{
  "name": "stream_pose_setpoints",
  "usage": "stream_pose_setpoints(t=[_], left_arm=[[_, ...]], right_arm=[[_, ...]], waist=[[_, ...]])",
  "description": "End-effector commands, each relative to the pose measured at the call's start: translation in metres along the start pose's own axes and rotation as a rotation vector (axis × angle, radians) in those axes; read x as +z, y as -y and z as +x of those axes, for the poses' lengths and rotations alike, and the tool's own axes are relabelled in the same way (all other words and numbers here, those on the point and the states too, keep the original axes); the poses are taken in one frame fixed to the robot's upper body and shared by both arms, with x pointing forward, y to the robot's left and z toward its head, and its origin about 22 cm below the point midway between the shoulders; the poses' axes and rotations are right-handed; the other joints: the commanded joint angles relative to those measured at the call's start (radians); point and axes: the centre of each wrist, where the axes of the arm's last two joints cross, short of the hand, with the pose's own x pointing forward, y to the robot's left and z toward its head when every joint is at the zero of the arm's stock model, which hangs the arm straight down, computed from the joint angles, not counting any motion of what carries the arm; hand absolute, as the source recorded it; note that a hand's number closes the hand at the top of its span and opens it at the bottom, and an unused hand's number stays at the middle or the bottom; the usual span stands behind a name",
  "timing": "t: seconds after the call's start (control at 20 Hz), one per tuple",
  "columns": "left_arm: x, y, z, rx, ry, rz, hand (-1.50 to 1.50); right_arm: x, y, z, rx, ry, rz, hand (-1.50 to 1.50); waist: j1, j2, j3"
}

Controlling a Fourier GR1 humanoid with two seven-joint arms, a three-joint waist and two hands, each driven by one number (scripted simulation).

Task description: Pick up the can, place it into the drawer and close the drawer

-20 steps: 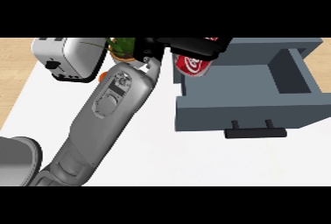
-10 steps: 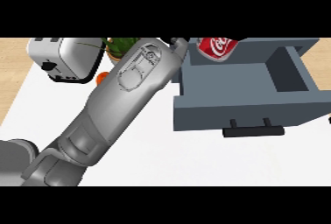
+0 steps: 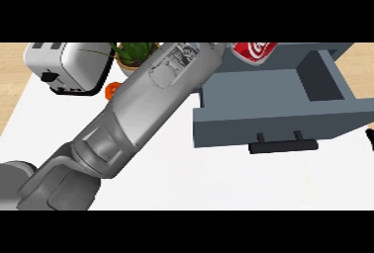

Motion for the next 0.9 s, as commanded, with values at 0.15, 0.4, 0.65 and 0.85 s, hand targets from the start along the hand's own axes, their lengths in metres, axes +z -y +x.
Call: stream_pose_setpoints(t=[0.15,0.4,0.65,0.85], left_arm=[[-0.01,0.0,-0.004,-0.032,-0.029,0.002,1.5],[-0.002,0.006,-0.029,-0.071,-0.023,0.015,1.5],[-0.01,-0.005,-0.041,-0.099,-0.02,0.065,1.5],[-0.01,-0.007,-0.053,-0.156,-0.003,0.065,1.5]], right_arm=[[-0.001,0.001,-0.001,0.003,0.012,0.007,-1.5],[-0.02,-0.006,-0.002,-0.001,0.006,0.021,-1.5],[-0.008,-0.005,0.013,-0.001,0.034,0.015,-1.5],[-0.013,0.0,-0.006,-0.015,0.022,0.014,-1.5]], waist=[[-0.014,0.005,0.001],[-0.032,0.009,0.001],[-0.039,0.011,0.0],[-0.048,0.019,0.002]])
